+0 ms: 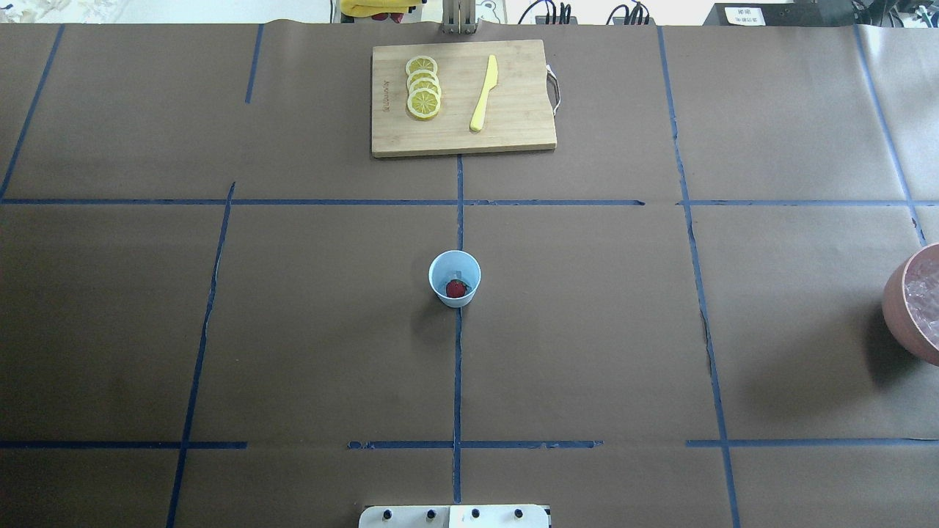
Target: Put ice and strawberries in cup
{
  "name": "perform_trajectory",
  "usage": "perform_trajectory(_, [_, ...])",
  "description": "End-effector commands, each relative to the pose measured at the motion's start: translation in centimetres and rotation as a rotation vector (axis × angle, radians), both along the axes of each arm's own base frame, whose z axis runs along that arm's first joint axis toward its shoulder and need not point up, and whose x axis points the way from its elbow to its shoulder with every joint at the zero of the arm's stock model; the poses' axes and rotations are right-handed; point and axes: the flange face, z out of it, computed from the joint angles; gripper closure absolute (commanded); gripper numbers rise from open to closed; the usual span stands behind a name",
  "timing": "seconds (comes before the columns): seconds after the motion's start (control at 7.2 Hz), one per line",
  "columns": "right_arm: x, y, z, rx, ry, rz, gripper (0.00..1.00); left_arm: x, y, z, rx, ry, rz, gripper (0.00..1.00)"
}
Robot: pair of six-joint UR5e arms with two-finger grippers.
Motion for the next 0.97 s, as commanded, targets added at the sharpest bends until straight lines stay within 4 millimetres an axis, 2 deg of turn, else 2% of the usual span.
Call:
perform_trajectory(0.0, [0.3, 0.8, 2.2, -0.027, 0.003, -0.014, 0.00, -6.0, 0.6, 8.8, -0.184, 0.082, -0.051, 0.17])
perform_trajectory(0.28, [0.3, 1.4, 2.8, -0.039, 0.003, -0.014, 0.00, -6.3, 1.4, 8.1, -0.297, 0.086, -0.132, 0.09])
perform_trajectory(0.56, [-0.1, 2.0, 3.7, -0.056, 0.006, -0.022, 0.00, -6.4, 1.7, 6.7, -0.281, 0.061, -0.152, 0.01])
perform_trajectory(0.83, [-1.1, 1.9, 4.5, -0.045, 0.017, -0.071, 0.00, -6.8, 2.5, 8.0, -0.290, 0.001, -0.161, 0.01])
